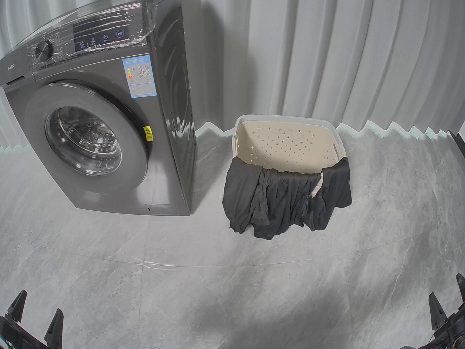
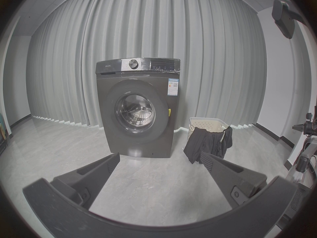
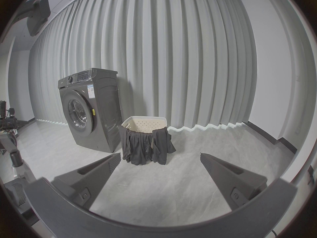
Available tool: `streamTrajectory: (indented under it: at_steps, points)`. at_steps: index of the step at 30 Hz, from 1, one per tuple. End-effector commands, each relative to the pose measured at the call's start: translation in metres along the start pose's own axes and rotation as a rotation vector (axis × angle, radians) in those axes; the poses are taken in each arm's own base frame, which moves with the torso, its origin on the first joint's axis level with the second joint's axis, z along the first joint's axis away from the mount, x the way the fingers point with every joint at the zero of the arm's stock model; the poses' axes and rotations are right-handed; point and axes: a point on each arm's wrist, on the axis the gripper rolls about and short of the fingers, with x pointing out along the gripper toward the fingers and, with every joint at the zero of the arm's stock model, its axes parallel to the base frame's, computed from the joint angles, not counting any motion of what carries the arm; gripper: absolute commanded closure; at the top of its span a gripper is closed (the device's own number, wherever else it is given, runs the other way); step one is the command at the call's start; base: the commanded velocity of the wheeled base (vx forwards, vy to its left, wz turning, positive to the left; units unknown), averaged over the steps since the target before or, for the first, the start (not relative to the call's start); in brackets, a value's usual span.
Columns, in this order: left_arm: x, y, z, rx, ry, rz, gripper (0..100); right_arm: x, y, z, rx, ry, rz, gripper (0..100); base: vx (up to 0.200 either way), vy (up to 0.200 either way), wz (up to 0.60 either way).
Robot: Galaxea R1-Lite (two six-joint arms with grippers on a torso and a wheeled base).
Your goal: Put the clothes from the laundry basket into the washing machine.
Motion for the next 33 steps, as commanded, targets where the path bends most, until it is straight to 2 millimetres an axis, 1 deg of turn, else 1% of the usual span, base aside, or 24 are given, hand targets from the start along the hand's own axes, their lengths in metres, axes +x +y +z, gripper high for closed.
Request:
streamTrajectory:
  at_steps: [1, 2, 11, 33]
  points:
    - [0.0, 0.0002, -0.0044, -0.001, 0.0, -0.001, 0, 0.0001, 0.0, -0.0052, 0.0, 0.001, 0.001, 0, 0.0, -0.2, 0.0]
    - [0.0, 0.0002, -0.0044, -0.001, 0.0, -0.001, 0, 0.0001, 0.0, -0.0052, 0.0, 0.001, 0.001, 0, 0.0, -0.2, 0.0]
    - [0.0, 0.0002, -0.0044, -0.001, 0.0, -0.001, 0, 0.0001, 0.0, -0.0052, 0.0, 0.001, 0.001, 0, 0.0, 0.0, 0.0]
    - [0.0, 0.0002, -0.0044, -0.001, 0.0, -0.001, 0, 0.0001, 0.0, -0.0052, 0.0, 0.001, 0.001, 0, 0.2, 0.0, 0.0]
